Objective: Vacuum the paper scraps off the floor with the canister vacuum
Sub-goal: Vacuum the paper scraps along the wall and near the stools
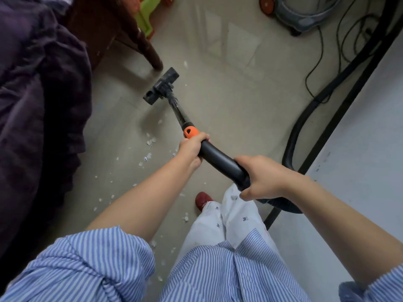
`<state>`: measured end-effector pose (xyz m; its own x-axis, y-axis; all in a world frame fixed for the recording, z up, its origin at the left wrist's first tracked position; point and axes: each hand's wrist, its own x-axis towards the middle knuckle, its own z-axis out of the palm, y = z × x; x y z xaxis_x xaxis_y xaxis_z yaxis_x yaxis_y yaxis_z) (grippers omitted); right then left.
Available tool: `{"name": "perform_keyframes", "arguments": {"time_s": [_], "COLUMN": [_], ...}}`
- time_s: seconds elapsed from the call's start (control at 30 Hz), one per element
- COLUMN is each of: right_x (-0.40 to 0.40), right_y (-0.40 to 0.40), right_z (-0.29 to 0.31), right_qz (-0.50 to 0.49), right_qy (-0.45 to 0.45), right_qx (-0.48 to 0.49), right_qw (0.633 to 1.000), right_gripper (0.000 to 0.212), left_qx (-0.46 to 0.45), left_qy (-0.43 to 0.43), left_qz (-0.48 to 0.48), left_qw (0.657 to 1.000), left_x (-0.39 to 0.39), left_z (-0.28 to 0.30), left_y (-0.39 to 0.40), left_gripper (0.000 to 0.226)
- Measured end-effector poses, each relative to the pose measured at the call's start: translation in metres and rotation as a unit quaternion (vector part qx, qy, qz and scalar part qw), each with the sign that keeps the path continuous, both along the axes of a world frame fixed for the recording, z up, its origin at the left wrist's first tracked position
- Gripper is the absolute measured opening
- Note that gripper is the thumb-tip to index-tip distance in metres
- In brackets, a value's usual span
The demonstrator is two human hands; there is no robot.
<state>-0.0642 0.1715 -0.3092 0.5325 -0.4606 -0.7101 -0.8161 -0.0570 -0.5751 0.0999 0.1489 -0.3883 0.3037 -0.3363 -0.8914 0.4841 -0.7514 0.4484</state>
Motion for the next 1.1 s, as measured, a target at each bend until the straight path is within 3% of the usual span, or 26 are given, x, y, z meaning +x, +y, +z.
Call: {"name": "perform_keyframes", "arguments": {"time_s": [0.43,0.7,0.8,1.1], "right_x": [-0.008,-0.012,0.001,0.054], "right_y": [-0.064,-0.033,-0.021,0.028], "right_z": [-0.046,-0.042,-0.039,-0.033], "right_qz": [-0.075,-0.099,-0.102,-0.082], "right_qy": [-0.014,-0.030,-0.043,-0.061], "right_qx": [0.044,0.090,0.097,0.088], "right_qw": [0.996,0.991,0.989,0.991], "right_gripper": [0.039,0.041,0.041,0.037], "left_qx": [0.054,0.069,0.071,0.071], "left_qy": [-0.034,-0.037,-0.048,-0.066], "left_qz": [-0.064,-0.079,-0.089,-0.075], "left_qw": [0.996,0.994,0.992,0.992], "left_x": [-0.018,-0.020,-0.007,0.050], "left_z": [-0.049,-0.051,-0.044,-0.033], "left_y": [-0.080,-0.052,-0.037,0.015], "left_gripper": [0.015,0.023,0.016,0.028]}}
